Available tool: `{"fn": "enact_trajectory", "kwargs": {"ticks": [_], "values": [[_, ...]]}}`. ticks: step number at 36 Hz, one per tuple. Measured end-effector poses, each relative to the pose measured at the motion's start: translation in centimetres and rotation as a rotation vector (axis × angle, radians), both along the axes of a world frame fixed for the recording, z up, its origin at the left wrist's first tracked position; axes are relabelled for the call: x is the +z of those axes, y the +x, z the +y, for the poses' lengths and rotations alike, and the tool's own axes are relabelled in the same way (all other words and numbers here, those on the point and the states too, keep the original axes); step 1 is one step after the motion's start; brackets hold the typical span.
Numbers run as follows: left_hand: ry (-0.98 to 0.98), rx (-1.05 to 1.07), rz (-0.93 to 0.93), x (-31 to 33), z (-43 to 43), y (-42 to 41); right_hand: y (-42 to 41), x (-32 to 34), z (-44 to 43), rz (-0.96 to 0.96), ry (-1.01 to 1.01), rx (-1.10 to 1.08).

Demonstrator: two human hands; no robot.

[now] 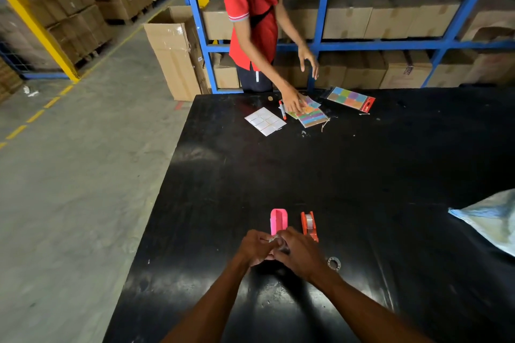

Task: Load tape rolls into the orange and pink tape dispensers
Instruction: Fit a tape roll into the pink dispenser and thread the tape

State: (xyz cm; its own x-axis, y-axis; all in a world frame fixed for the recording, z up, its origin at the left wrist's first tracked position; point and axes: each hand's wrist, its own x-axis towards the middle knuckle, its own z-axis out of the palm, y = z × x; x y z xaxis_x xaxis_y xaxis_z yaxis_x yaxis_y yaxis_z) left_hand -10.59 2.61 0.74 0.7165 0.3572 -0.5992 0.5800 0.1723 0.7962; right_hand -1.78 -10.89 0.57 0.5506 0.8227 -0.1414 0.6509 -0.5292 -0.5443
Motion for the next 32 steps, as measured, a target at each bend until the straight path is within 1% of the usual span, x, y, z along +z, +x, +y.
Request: {"fn": "enact_trajectory", "kwargs": {"ticks": [6,12,17,24,32], "values": [[0.011,0.002,0.045,-0.5,-0.3,-0.9,-0.8,-0.7,-0.1,0.035,-0.010,0.013],[0.130,-0.021,0.118,-1.6,-0.3,-1.0,-1.0,-1.5,0.0,0.071,0.010,-0.006],[0.184,-0.007,0.188,-1.6,-0.7,-0.6,-0.9,-2.1,-0.1,0.088,-0.017,0.012],[0.175,-0.023,0.214,-1.5,-1.4,-0.1,-1.1,-3.1,-0.2,0.152,-0.039,0.012],[0.002,0.015,0.189,-2.6,-0.4,0.5,0.1,-3.1,-0.2,0.228,-0.031,-0.011]]}}
